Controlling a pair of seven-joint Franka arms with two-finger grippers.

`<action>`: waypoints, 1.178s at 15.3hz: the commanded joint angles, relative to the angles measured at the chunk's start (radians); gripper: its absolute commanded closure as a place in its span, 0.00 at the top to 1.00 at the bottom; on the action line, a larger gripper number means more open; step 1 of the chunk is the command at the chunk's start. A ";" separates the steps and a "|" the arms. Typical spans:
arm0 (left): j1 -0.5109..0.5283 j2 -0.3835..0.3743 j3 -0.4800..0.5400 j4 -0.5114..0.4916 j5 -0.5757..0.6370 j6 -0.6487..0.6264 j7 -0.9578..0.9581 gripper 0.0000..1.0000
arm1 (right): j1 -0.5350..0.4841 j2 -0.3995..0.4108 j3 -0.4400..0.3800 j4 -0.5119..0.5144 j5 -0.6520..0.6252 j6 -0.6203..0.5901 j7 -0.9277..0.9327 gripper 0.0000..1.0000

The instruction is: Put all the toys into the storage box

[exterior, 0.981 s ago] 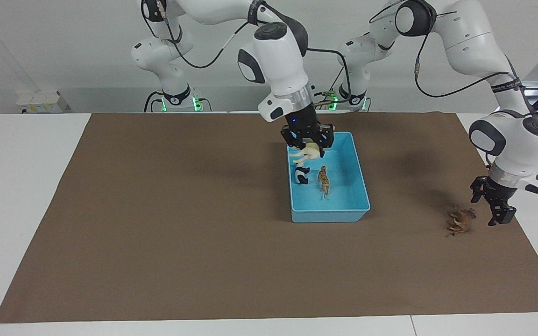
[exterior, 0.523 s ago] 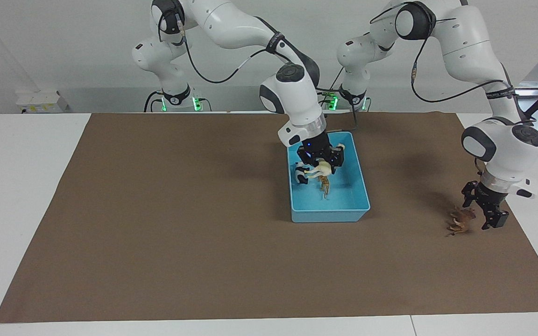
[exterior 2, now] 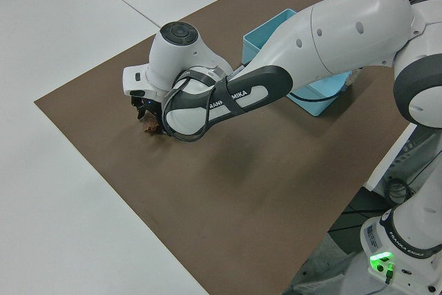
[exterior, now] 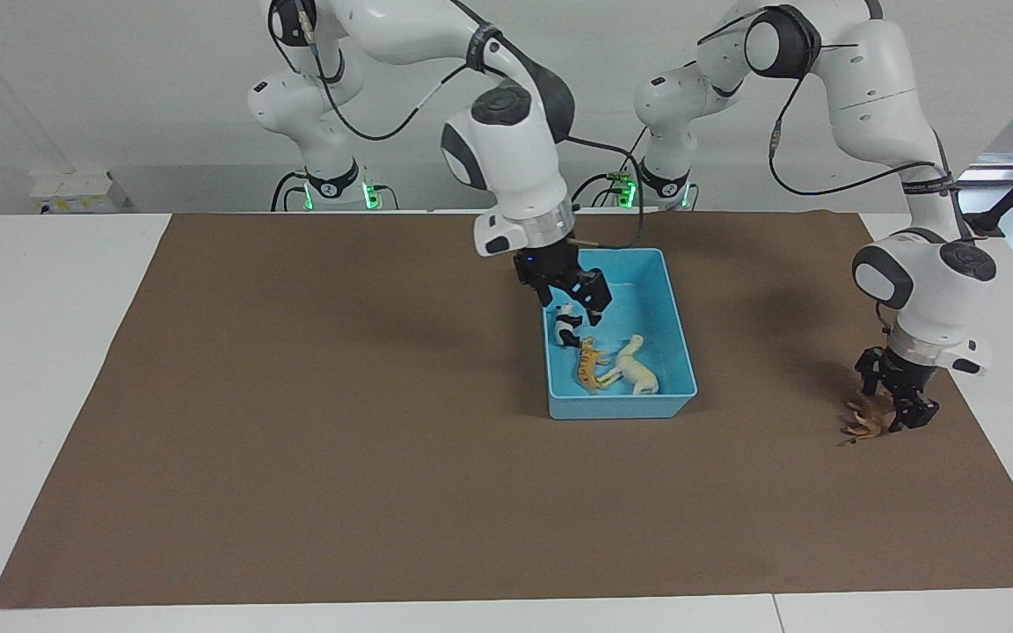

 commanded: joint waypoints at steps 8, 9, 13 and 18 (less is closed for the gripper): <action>-0.040 -0.055 -0.059 0.239 0.011 -0.315 0.020 0.00 | -0.457 -0.109 0.010 -0.085 -0.162 -0.197 -1.032 1.00; -0.042 -0.076 -0.088 0.253 0.035 -0.344 0.032 0.00 | -0.487 -0.112 0.010 -0.085 -0.202 -0.207 -1.086 1.00; -0.120 -0.163 -0.172 0.262 0.109 -0.522 0.157 0.00 | -0.553 -0.147 0.010 -0.074 -0.264 -0.282 -1.267 1.00; -0.316 -0.245 -0.182 0.249 0.107 -0.721 0.377 0.00 | -0.572 -0.243 0.006 -0.059 -0.269 -0.415 -1.266 1.00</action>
